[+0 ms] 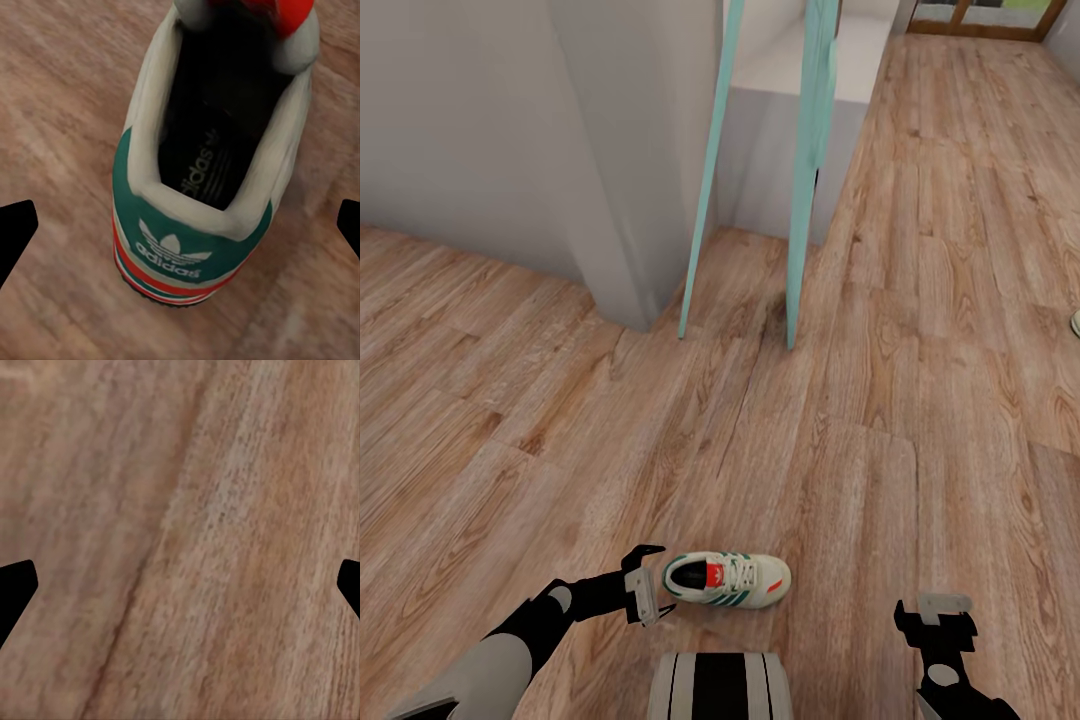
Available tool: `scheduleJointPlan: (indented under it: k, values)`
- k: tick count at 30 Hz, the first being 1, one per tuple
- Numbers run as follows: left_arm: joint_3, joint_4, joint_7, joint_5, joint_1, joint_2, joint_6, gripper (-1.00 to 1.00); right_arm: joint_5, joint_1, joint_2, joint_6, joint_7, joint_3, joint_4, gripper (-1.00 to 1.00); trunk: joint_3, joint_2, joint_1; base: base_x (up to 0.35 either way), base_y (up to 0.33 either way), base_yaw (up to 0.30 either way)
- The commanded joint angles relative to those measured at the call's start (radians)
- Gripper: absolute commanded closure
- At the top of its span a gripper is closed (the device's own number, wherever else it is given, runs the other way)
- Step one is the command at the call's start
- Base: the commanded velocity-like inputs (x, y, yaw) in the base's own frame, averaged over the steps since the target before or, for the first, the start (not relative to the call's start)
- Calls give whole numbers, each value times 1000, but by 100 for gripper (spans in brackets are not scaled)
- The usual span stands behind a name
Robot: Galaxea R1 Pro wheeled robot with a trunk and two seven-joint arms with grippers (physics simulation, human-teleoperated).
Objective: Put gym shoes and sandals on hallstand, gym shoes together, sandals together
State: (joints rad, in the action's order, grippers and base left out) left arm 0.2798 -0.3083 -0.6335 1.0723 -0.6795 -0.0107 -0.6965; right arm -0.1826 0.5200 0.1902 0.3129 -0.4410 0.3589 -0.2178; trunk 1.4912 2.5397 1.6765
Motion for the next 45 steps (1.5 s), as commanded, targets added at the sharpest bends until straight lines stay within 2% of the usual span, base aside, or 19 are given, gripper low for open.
scheduleJointPlan:
  k: [1,17,45]
  values:
    - [0,0,0,0,0,0,0,-100,0,0,0,0,0,0,0,-100,1,0,0,0,0,0]
    - [-1,0,0,0,0,-1,0,-100,0,0,0,0,0,0,0,-100,12,0,0,0,0,0]
    - [-1,0,0,0,0,-2,0,-100,0,0,-1,0,0,0,0,-100,13,0,0,0,0,0]
